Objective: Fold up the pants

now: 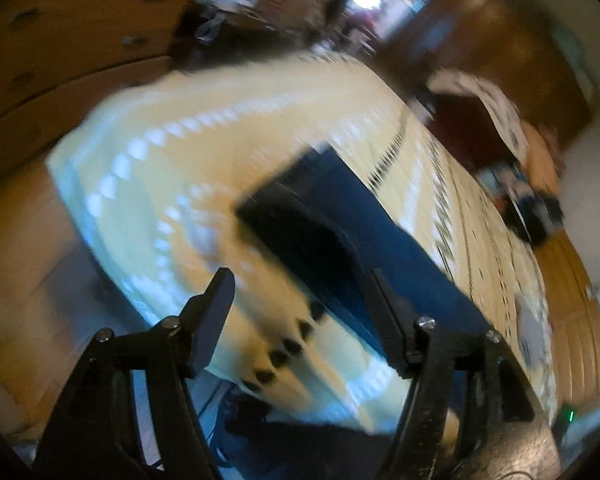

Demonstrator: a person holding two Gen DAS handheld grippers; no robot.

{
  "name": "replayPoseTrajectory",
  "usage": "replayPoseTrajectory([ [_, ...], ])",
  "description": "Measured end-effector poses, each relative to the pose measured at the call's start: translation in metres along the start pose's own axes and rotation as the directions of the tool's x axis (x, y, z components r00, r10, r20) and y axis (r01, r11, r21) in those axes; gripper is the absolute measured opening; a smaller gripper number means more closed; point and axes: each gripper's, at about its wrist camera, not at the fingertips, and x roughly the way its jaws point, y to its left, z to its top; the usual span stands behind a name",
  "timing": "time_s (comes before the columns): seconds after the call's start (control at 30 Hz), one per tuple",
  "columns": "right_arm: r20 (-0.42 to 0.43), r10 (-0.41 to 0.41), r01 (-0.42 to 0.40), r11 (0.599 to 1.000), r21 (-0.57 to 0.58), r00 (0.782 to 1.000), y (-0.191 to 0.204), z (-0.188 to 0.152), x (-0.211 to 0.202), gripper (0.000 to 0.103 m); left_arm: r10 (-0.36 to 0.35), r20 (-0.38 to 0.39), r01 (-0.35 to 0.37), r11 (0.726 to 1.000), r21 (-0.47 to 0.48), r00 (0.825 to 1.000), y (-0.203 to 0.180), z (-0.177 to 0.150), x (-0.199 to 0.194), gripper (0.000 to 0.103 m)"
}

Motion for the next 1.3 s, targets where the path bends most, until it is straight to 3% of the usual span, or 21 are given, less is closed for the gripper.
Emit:
replayPoseTrajectory([
  [0.1,-0.02,0.037,-0.039,0.995,-0.095,0.999,0.043,0.014,0.023,0.043,-0.039,-0.017,0.039,0.999,-0.001,0.999,-0.004,-0.002,0.006,0.066],
  [0.27,-0.042,0.075,-0.082,0.973,-0.215,0.996,0.101,0.026,0.045,0.044,-0.08,0.02,0.082,0.993,-0.084,0.997,0.005,0.012,0.017,0.067],
  [0.47,-0.013,0.048,-0.049,0.915,-0.401,0.999,0.15,0.023,0.052,0.044,-0.076,-0.019,0.073,0.991,-0.11,0.997,0.009,0.021,0.043,0.068],
  [0.67,-0.001,-0.021,0.017,0.858,-0.514,1.0,0.167,0.015,0.073,0.043,-0.072,-0.022,0.069,0.993,-0.098,0.997,0.008,0.02,0.046,0.066],
  [0.8,-0.019,-0.038,0.023,0.855,-0.518,0.999,0.165,0.017,0.089,0.037,-0.062,-0.021,0.06,0.994,-0.093,0.998,0.008,0.021,0.043,0.059],
  [1.03,-0.024,-0.016,0.001,0.857,-0.515,1.0,0.168,0.029,0.093,0.037,-0.044,-0.026,0.042,0.995,-0.09,0.999,0.008,0.023,0.044,0.047],
  [1.3,-0.03,-0.007,-0.01,0.853,-0.522,1.0,0.169,0.033,0.103,0.037,-0.024,-0.03,0.021,0.995,-0.096,0.999,0.007,0.02,0.043,0.043],
])
